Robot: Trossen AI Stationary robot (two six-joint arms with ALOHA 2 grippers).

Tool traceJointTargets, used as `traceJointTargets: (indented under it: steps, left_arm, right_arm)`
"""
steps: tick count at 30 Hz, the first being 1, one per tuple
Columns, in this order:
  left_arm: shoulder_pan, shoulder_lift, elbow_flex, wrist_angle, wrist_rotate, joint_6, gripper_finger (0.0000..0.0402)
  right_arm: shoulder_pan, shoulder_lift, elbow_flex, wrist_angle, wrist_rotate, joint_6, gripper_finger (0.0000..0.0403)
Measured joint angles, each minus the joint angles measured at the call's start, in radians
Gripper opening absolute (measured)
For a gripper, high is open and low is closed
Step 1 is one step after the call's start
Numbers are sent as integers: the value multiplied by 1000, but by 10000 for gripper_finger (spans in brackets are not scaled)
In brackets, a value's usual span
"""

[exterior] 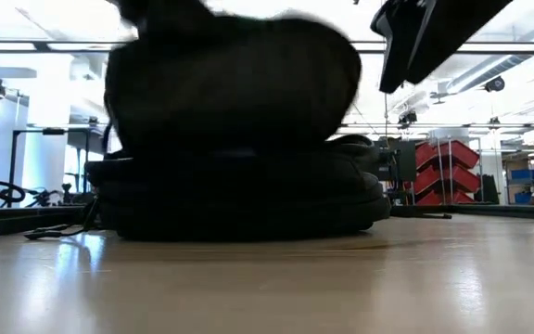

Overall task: Unpack backpack
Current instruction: Remove the medicine organizer from the backpack

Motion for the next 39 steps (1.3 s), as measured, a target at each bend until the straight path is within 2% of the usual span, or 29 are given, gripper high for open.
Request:
traceJointTargets:
  steps: [5,11,25,32,36,39]
  left_arm:
    - [4,-180,48,-3,-47,140,2]
    - [3,-284,118,-58,-45,208,2]
    - [10,-299,219,-104,-55,211,2]
    - [29,-300,242,-138,-54,196,1]
    - [61,-300,242,-133,-59,156,1]
    - [96,-296,242,-131,-41,121,1]
  right_arm:
    - [38,0,-7,133,1,-9,265]
    - [49,1,-9,173,2,-25,274]
    - [31,-3,12,174,6,-83,257]
    - [0,-87,153,153,15,-213,277]
    - [-2,-103,163,193,35,-263,284]
    - [-19,-70,144,224,39,-275,282]
